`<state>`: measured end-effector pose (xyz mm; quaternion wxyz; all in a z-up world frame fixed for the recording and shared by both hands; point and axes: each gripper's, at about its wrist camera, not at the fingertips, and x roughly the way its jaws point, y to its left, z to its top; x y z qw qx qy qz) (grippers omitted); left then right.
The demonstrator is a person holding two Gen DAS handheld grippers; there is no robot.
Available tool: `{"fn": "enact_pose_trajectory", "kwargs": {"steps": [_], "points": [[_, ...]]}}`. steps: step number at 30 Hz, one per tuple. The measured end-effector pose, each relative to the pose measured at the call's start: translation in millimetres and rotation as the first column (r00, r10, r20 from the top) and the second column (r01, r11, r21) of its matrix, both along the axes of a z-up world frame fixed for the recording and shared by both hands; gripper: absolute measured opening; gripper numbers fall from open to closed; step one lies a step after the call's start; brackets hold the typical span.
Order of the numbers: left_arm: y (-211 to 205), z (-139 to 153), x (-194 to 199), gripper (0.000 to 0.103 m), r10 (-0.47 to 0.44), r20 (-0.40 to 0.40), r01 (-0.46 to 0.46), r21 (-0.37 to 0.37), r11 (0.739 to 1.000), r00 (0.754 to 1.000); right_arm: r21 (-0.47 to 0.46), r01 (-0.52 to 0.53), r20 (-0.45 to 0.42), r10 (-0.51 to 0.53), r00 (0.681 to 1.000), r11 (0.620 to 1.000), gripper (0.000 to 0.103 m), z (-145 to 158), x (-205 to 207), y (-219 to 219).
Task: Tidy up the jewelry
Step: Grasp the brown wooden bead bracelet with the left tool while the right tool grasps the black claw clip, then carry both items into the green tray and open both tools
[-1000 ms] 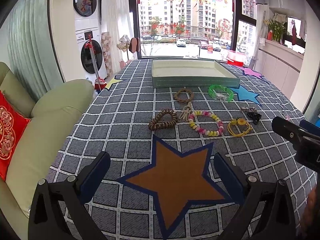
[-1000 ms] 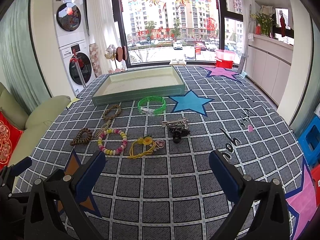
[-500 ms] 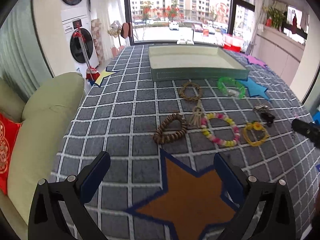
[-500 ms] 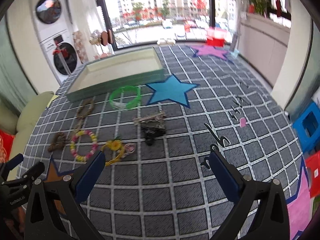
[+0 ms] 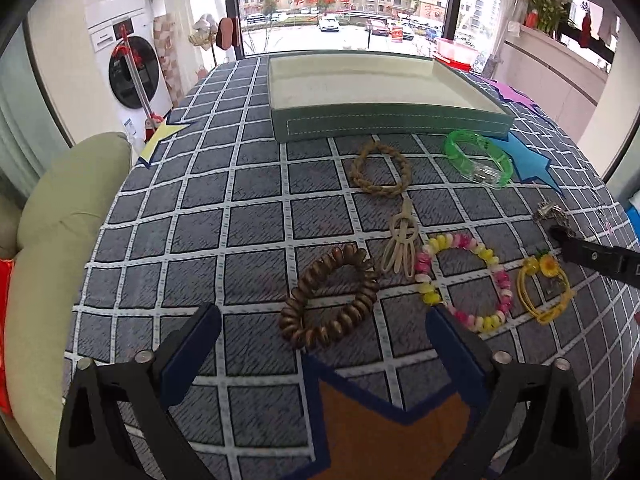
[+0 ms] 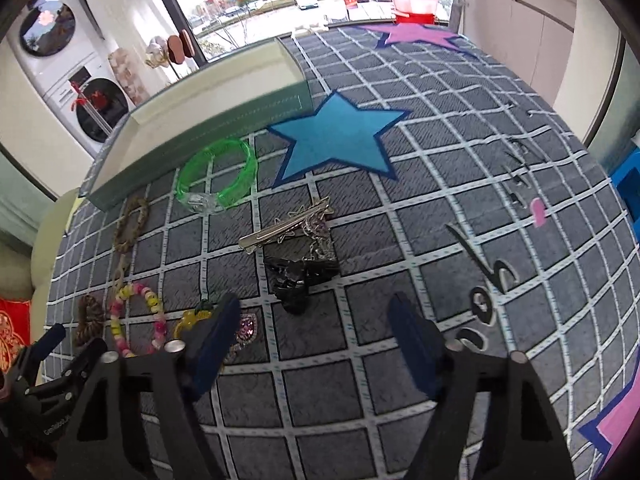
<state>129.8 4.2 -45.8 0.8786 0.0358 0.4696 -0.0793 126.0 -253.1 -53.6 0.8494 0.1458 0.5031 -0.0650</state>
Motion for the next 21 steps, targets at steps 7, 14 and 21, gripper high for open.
{"fn": "enact_pose_trajectory", "kwargs": {"steps": [7, 14, 21], "points": [[-8, 0, 2, 0.058, -0.042, 0.019, 0.042, 0.004, 0.999, 0.999, -0.058, 0.006, -0.004, -0.006, 1.000, 0.998, 0.033, 1, 7, 8], [-10, 4, 0, 0.036, -0.097, 0.015, 0.098, -0.041, 0.994, 0.995, 0.000, 0.000, 0.026, 0.000, 1.000, 1.000, 0.019, 2, -1, -1], [1, 29, -9, 0.036, -0.101, 0.034, 0.105, -0.125, 0.987, 0.994, 0.085, -0.041, 0.082, 0.034, 0.996, 0.996, 0.019, 26, -12, -11]]}}
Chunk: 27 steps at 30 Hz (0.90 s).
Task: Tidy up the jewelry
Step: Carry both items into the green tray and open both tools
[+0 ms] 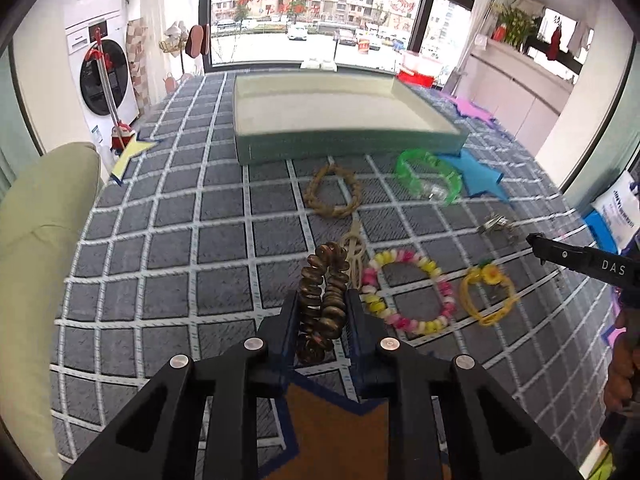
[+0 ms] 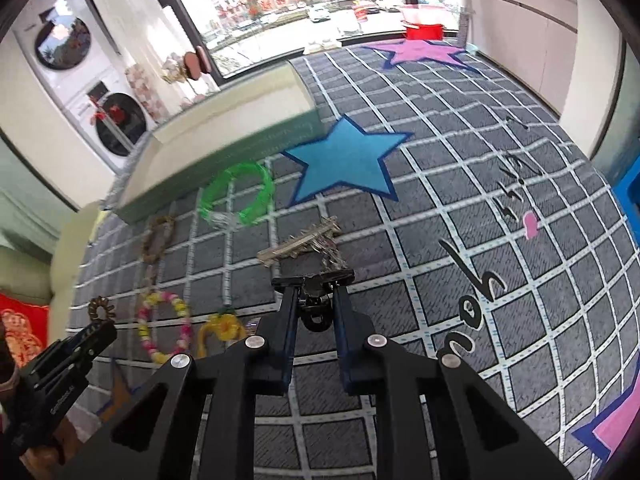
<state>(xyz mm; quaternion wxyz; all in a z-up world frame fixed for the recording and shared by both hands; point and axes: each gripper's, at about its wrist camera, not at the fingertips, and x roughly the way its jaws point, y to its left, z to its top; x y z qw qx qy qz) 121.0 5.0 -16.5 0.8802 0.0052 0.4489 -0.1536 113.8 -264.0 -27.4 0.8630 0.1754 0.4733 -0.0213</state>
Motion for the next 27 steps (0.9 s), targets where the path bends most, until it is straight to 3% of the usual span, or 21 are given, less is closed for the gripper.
{"fn": "enact_pose_trajectory", "kwargs": {"steps": [8, 17, 22, 27], "points": [[3, 60, 13, 0.036, -0.005, 0.073, 0.010, -0.062, 0.998, 0.997, 0.057, -0.091, 0.071, 0.087, 0.994, 0.994, 0.019, 52, 19, 0], [-8, 115, 88, 0.036, 0.020, 0.146, -0.006, -0.097, 0.995, 0.989, 0.020, -0.136, 0.123, 0.133, 0.984, 0.990, 0.019, 104, 101, -4], [-22, 114, 150, 0.037, 0.039, 0.159, -0.030, -0.055, 0.998, 0.987, -0.011, -0.157, 0.146, 0.157, 0.977, 0.987, 0.019, 116, 159, -1], [-31, 84, 203, 0.037, 0.065, 0.119, -0.063, -0.024, 0.998, 0.991, -0.005, -0.176, 0.127, 0.175, 0.976, 0.984, 0.019, 96, 209, 7]]}}
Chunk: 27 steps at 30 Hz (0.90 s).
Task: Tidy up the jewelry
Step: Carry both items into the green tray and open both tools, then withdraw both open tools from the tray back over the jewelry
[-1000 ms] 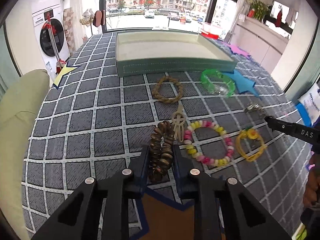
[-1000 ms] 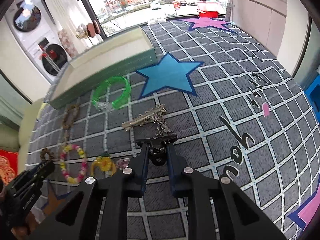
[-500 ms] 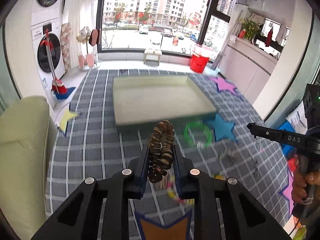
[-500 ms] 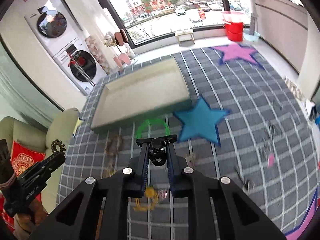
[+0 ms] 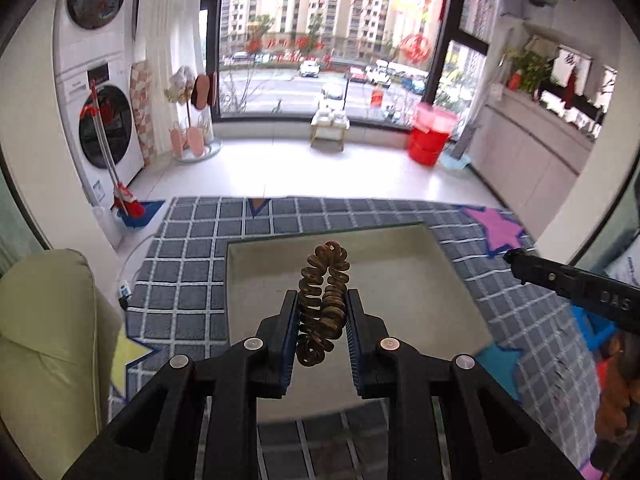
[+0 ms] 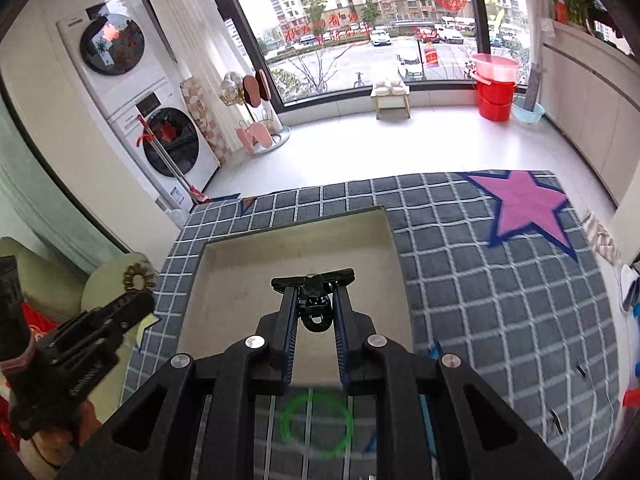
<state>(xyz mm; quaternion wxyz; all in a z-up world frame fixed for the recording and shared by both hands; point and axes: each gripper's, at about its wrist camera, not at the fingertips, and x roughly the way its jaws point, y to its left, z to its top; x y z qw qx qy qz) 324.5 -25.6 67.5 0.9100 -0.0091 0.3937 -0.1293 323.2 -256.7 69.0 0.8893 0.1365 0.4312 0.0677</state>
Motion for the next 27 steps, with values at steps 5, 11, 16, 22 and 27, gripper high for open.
{"fn": "enact_pose_trajectory", "kwargs": {"steps": [5, 11, 16, 22, 27], "points": [[-13, -46, 35, 0.037, 0.011, -0.063, -0.008, 0.054, 0.999, 0.998, -0.007, -0.013, -0.066, 0.012, 0.998, 1.000, 0.019, -45, 37, 13], [-28, -90, 54, 0.037, 0.004, -0.112, 0.010, 0.127, 0.992, 0.994, -0.055, -0.026, -0.135, 0.018, 0.991, 0.998, 0.019, -94, 59, 21], [-36, -105, 55, 0.037, 0.007, -0.112, 0.014, 0.191, 0.981, 0.994, -0.078, -0.029, -0.168, 0.015, 0.986, 0.997, 0.019, -117, 65, 25], [-41, -106, 50, 0.089, 0.038, -0.047, -0.024, 0.258, 0.966, 0.998, -0.103, -0.032, -0.167, 0.014, 0.986, 0.994, 0.020, -125, 59, 28], [-42, -107, 48, 0.089, 0.033, -0.054, -0.016, 0.276, 0.961, 0.998, -0.081, -0.029, -0.169, 0.015, 0.986, 0.996, 0.053, -123, 57, 25]]}}
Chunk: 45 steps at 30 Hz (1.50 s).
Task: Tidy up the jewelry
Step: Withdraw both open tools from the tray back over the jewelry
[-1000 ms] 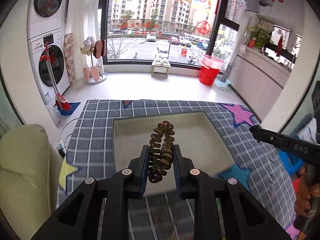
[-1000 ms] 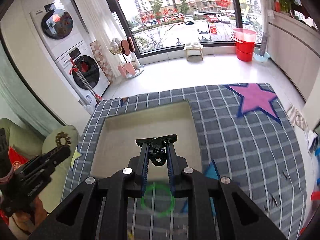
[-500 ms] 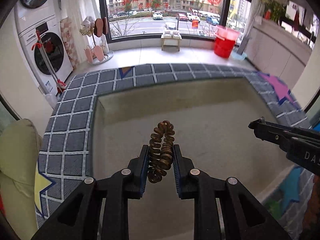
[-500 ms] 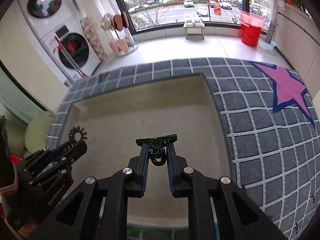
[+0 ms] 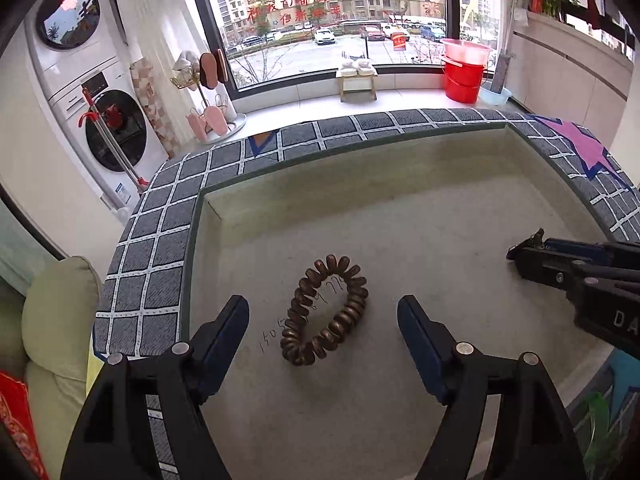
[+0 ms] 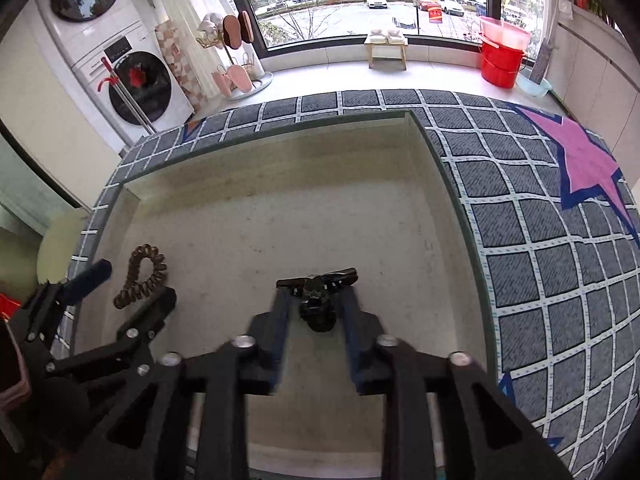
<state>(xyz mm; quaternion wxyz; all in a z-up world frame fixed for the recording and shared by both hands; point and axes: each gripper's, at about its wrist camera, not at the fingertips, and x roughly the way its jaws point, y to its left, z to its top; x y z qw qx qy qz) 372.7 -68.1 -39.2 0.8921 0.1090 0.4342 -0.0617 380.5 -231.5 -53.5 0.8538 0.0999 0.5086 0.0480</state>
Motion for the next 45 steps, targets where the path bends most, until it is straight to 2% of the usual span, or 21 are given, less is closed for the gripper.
{"fn": "enact_pose_trajectory", "kwargs": {"steps": [1, 7, 9, 10, 13, 16, 19, 22, 23, 24, 27, 31, 37, 43, 45], "points": [[1, 1, -1, 0.089, 0.004, 0.002, -0.004, -0.002, 1.000, 1.000, 0.004, 0.003, 0.003, -0.003, 1.000, 1.000, 0.057, 1, -1, -1], [7, 14, -7, 0.089, 0.021, 0.017, -0.020, -0.041, 0.999, 1.000, 0.084, 0.036, 0.030, -0.038, 0.999, 0.996, 0.060, 16, -7, -12], [10, 21, -11, 0.089, 0.022, 0.030, -0.020, -0.051, 0.998, 0.999, 0.097, 0.046, 0.045, -0.050, 0.998, 0.994, 0.067, 25, -10, -14], [12, 25, -13, 0.103, 0.022, 0.037, -0.020, -0.052, 0.998, 0.999, 0.102, 0.047, 0.052, -0.053, 0.997, 0.994, 0.068, 28, -11, -14], [18, 39, -27, 0.103, 0.025, 0.097, -0.019, -0.063, 0.998, 0.995, 0.116, 0.048, 0.079, -0.058, 0.995, 0.992, 0.070, 44, -22, -19], [25, 53, -39, 0.103, 0.020, 0.117, -0.011, -0.076, 0.997, 0.993, 0.125, 0.047, 0.105, -0.061, 0.993, 0.991, 0.082, 57, -34, -21], [34, 66, -59, 0.103, 0.018, 0.144, -0.003, -0.099, 0.995, 0.989, 0.156, 0.046, 0.137, -0.068, 0.988, 0.987, 0.087, 70, -52, -23], [42, 76, -77, 0.103, 0.010, 0.135, 0.006, -0.120, 0.993, 0.991, 0.185, 0.048, 0.186, -0.083, 0.979, 0.982, 0.089, 83, -75, -26], [44, 78, -83, 0.103, 0.013, 0.131, 0.003, -0.124, 0.992, 0.991, 0.192, 0.048, 0.201, -0.088, 0.976, 0.980, 0.098, 87, -83, -29], [47, 78, -90, 0.103, 0.015, 0.125, 0.001, -0.130, 0.992, 0.992, 0.197, 0.048, 0.214, -0.090, 0.973, 0.979, 0.103, 90, -88, -29], [55, 77, -111, 0.103, 0.005, 0.087, 0.011, -0.175, 0.985, 0.996, 0.220, 0.040, 0.270, -0.100, 0.958, 0.975, 0.103, 99, -111, -30], [59, 71, -144, 0.103, 0.003, 0.076, 0.009, -0.156, 0.988, 0.997, 0.203, 0.030, 0.283, -0.088, 0.955, 0.979, 0.103, 109, -133, -30], [66, 63, -180, 0.103, 0.024, 0.063, -0.013, -0.166, 0.986, 0.998, 0.172, 0.052, 0.254, -0.095, 0.962, 0.984, 0.103, 115, -167, -34], [66, 44, -200, 0.103, 0.012, -0.008, -0.013, -0.169, 0.985, 1.000, 0.174, 0.052, 0.194, -0.086, 0.977, 0.983, 0.103, 101, -195, -37], [65, 36, -205, 0.103, 0.009, -0.019, -0.012, -0.149, 0.989, 1.000, 0.163, 0.055, 0.174, -0.083, 0.981, 0.985, 0.103, 94, -204, -36]]}}
